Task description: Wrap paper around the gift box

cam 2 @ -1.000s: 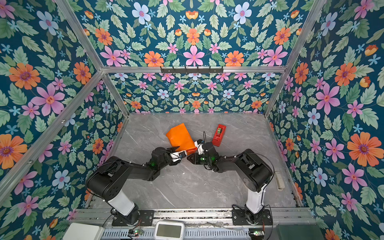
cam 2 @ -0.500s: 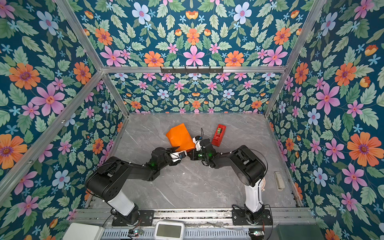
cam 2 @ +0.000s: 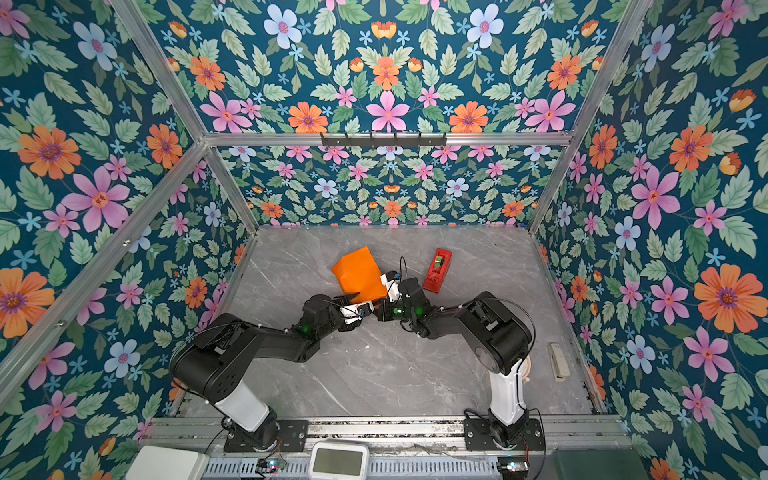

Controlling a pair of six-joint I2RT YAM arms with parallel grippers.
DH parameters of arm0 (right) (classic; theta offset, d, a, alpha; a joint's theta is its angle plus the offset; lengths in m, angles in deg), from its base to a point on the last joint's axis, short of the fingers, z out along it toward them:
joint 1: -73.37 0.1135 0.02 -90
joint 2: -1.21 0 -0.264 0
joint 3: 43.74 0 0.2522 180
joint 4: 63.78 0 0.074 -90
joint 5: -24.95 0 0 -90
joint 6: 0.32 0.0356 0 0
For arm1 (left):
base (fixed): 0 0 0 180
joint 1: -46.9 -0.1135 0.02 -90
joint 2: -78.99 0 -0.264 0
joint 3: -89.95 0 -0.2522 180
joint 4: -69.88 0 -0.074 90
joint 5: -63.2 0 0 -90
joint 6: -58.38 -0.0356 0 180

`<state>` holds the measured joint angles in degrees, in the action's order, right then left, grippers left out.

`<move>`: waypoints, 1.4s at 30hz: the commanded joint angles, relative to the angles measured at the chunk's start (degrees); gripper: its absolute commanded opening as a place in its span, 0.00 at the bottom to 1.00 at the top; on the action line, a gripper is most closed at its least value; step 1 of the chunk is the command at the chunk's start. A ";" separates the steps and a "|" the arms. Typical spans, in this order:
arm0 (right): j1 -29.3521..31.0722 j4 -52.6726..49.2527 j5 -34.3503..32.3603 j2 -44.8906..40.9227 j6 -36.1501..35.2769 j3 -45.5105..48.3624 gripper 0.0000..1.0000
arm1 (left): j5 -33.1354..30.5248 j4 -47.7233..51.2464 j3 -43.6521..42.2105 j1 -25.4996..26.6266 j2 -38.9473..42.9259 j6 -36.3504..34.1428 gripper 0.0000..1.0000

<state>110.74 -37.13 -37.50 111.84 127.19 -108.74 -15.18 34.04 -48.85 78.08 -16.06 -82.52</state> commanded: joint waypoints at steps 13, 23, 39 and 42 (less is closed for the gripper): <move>-3.35 9.59 3.26 -7.15 5.35 9.37 0.13 | 5.43 -4.54 -1.61 -0.04 4.88 8.90 0.91; -5.55 -20.92 -12.95 -13.30 -4.29 -0.71 0.66 | -16.56 2.44 -3.19 -2.13 17.16 65.74 0.93; -6.78 -25.56 4.38 -0.21 -2.65 -13.53 0.53 | 15.07 9.80 9.52 -7.35 -1.67 95.80 0.73; -6.08 -20.12 6.09 -5.84 0.76 -4.00 0.46 | 16.46 7.26 5.39 -3.85 0.61 97.57 0.71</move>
<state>103.74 -62.42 -38.11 109.11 124.99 -117.77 -6.59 45.97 -41.33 71.98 -16.67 11.73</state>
